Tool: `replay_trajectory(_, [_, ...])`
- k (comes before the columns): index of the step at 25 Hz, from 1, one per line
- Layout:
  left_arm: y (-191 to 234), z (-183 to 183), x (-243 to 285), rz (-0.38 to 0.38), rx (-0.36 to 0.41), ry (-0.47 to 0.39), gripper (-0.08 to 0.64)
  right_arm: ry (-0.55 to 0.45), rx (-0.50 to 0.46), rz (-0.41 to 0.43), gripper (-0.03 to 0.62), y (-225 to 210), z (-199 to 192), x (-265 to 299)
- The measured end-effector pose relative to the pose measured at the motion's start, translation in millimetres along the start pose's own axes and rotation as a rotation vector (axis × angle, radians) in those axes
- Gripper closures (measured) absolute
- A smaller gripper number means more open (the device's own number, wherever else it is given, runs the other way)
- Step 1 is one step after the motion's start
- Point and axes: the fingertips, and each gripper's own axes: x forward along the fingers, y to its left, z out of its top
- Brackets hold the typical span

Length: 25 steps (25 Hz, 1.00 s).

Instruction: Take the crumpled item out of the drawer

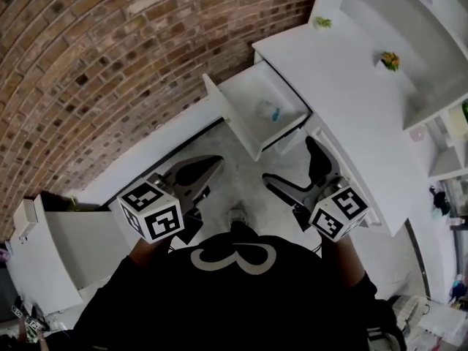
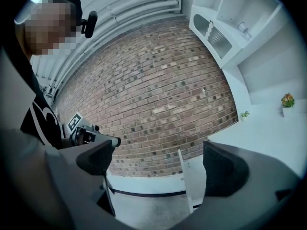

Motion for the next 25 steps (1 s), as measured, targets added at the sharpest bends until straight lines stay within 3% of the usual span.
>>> replay_trajectory(9, [38.0, 27.4, 51.9, -0.025, 0.019, 0.018, 0.557, -0.001, -0.028, -0.032, 0.011, -53.0, 16.9, 31.6])
replay_trajectory(17, [39.6, 37.9, 64.8, -0.046, 0.056, 0.01, 0.557, 0.023, -0.076, -0.052, 0.011, -67.0, 23.9, 32.2])
replay_trajectory(25, [42.5, 31.1, 72.0, -0.054, 0.06, 0.018, 0.557, 0.088, -0.089, -0.056, 0.011, -72.2, 6.0, 38.0])
